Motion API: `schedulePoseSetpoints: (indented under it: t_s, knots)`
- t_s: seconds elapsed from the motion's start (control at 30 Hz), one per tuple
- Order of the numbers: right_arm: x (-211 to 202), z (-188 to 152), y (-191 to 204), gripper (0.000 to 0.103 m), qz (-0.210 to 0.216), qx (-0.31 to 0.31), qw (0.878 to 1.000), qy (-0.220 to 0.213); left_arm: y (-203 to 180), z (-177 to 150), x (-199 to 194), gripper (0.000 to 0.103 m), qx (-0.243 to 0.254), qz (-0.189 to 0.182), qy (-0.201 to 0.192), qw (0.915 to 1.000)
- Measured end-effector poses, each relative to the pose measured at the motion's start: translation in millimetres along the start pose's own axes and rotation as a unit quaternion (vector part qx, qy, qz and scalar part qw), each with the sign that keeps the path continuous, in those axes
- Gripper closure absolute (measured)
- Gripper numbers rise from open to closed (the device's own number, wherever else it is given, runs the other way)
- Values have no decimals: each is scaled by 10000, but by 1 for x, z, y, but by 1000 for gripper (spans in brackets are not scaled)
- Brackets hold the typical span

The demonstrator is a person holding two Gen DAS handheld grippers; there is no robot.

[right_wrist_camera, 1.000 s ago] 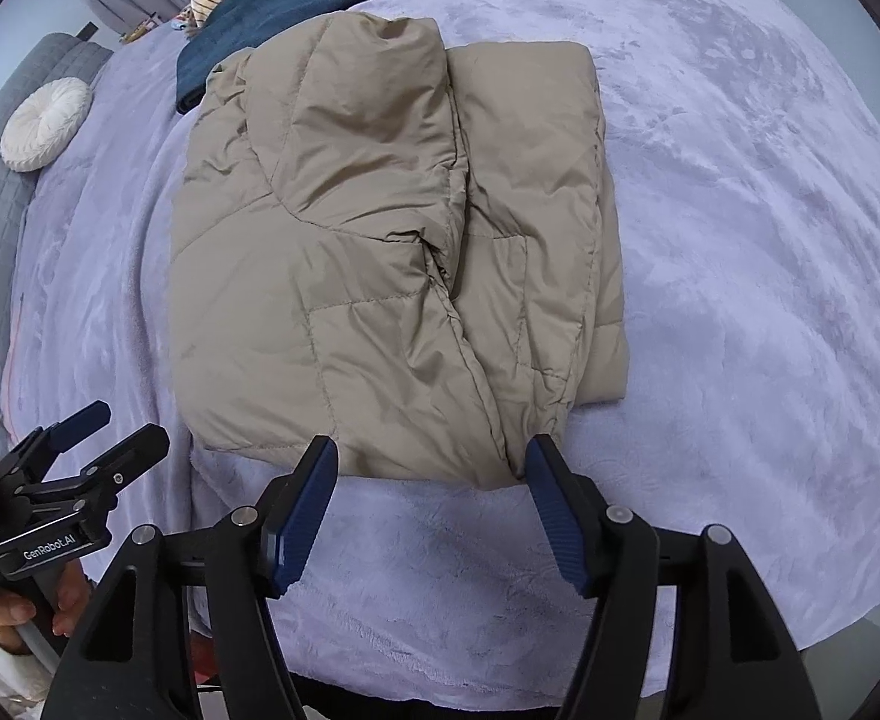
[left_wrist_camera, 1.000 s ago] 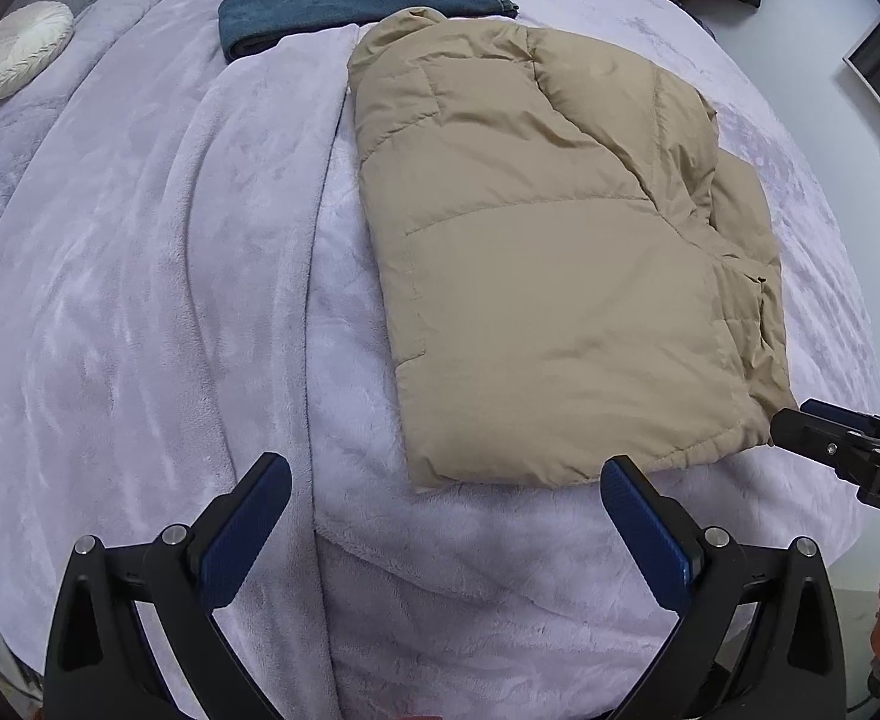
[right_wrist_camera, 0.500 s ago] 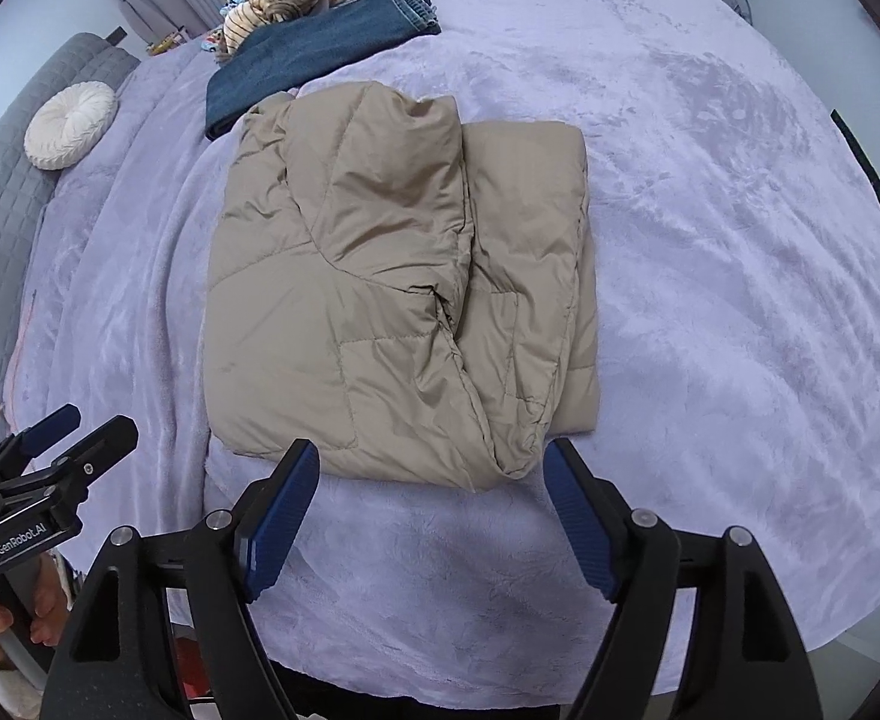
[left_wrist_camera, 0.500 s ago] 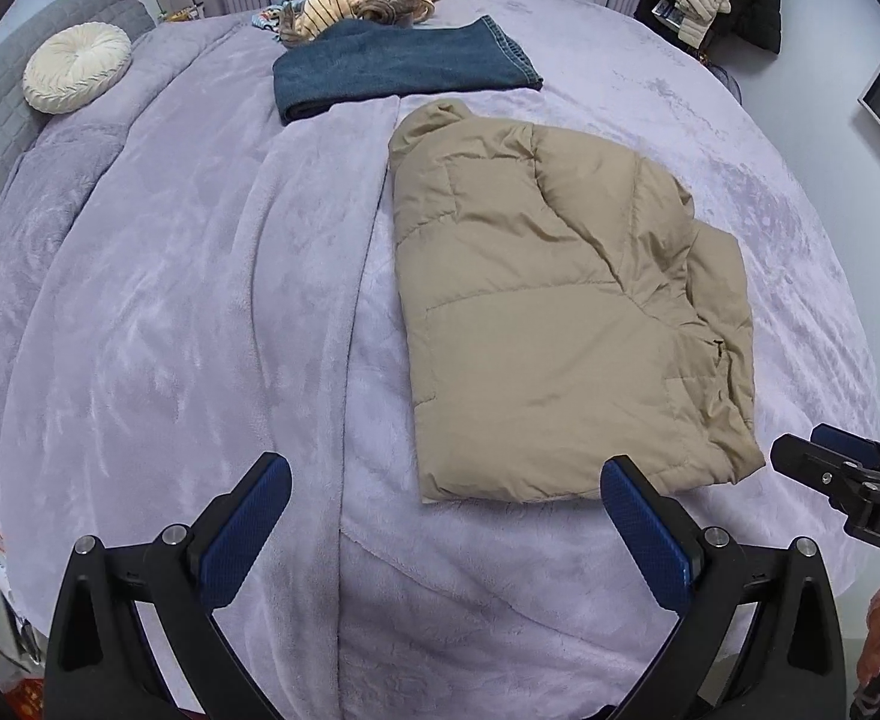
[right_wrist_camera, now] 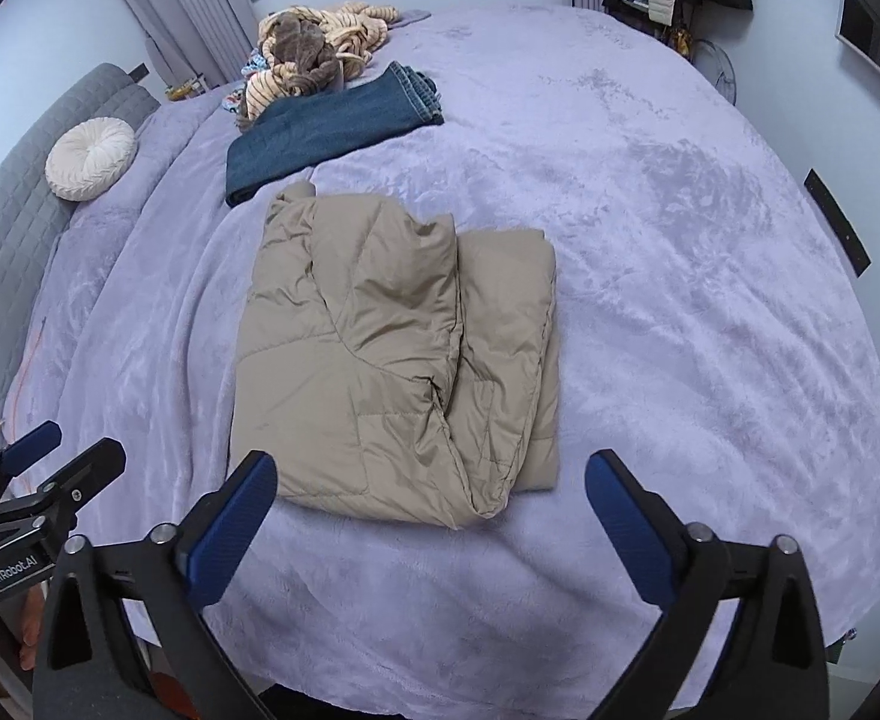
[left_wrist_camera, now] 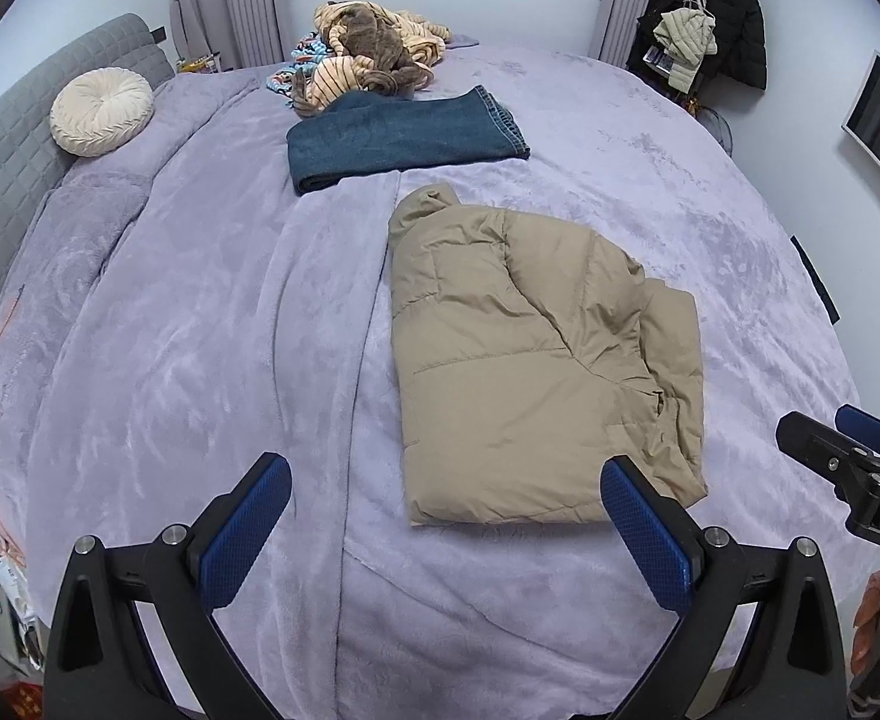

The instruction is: Fold large clothes

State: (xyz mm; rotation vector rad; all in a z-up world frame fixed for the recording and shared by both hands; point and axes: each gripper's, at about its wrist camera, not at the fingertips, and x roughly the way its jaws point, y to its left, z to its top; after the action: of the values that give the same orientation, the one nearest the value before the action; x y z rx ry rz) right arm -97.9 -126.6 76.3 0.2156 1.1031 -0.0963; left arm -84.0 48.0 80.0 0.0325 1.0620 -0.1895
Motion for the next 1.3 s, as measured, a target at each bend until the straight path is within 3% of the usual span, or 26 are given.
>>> schedulePoseSetpoints:
  t_s: [0.1,0.5,1.3]
  knots:
    - [-14,4,4,0,-72,-37,9997,-244,-1,2,-9,0,-16,28,-66,10000]
    - [-34,5,10,0,-275,-29,9982,-529,1,0,-26,0,-71,167,-205,9996]
    - [-40,2,13,0,-361,-77,9977,-577,3,1,-30,0,-89,235,-242,9994]
